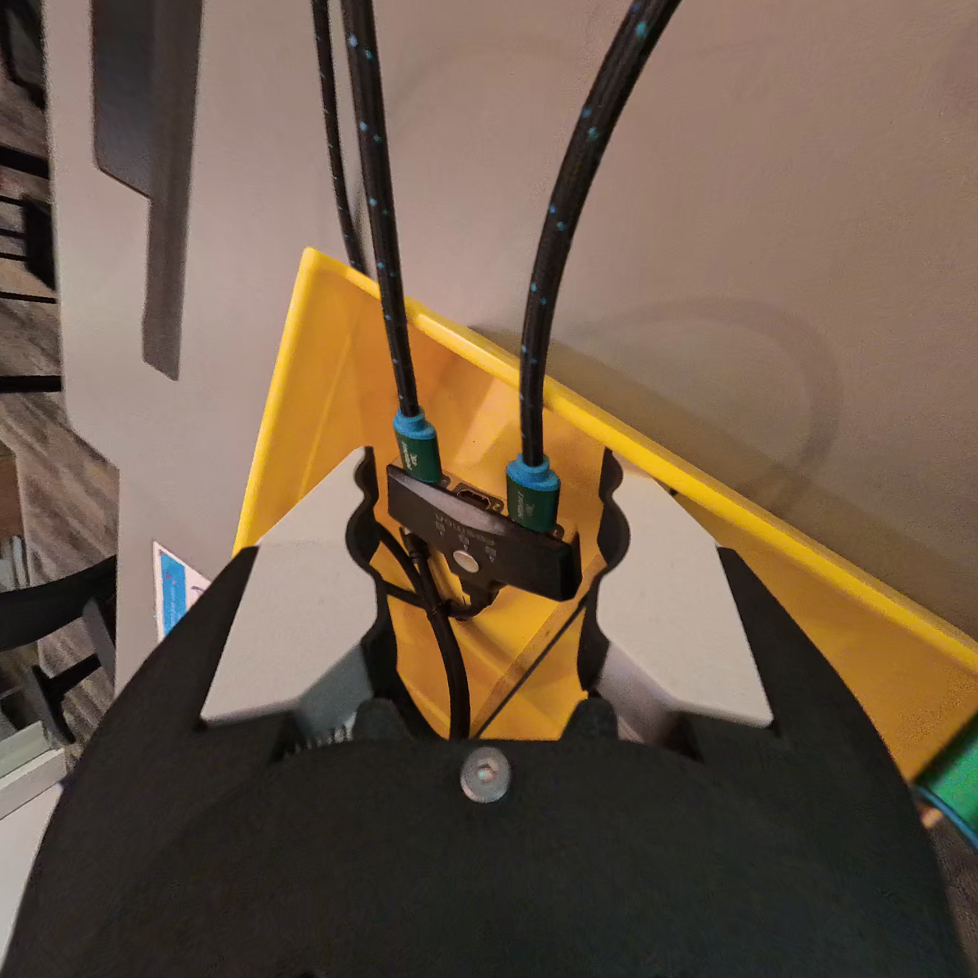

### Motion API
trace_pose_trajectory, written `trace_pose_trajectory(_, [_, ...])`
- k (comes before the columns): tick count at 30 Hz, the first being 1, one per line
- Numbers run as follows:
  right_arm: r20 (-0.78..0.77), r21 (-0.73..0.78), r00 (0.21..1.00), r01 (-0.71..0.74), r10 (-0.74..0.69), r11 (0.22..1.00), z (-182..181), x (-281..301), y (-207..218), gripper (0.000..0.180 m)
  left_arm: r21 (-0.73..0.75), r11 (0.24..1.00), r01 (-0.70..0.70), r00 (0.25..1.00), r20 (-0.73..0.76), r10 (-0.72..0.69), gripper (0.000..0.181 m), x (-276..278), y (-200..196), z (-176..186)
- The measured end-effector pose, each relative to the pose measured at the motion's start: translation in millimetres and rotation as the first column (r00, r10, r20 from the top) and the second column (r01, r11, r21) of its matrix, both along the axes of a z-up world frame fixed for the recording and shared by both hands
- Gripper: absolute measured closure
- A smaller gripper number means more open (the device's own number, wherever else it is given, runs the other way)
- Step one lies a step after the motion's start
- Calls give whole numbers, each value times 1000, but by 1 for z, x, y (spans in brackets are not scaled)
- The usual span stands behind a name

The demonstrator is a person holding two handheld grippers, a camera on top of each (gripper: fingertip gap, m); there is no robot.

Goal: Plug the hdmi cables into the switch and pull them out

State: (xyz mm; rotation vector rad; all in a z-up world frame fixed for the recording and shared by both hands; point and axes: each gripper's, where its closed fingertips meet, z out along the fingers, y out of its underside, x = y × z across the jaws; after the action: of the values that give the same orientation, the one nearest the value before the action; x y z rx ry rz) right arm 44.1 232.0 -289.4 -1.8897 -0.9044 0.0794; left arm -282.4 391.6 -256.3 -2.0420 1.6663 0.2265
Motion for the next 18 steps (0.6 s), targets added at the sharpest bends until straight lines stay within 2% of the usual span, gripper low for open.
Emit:
trace_pose_trajectory(4, [4, -4, 1000, -3, 3, 1000, -2, 0, 0, 143, -49, 998, -31, 998, -54, 28, 97, -5, 8, -15])
trace_pose_trajectory(7, [0, -2, 1000, 0, 0, 1000, -1, 1, 0, 143, -10, 991, -131, 988, -87, 130, 99, -17, 11, -15])
trace_pose_trajectory(14, [-17, -13, 1000, -13, 13, 1000, -2, -2, 0, 143, 72, 955, -287, 953, -84, 292, 119, -30, 2, -17])
trace_pose_trajectory(18, [-10, -9, 1000, -19, 19, 1000, -1, -5, -1, 143, 50, 928, -369, 926, -65, 372, 127, -35, 5, -18])
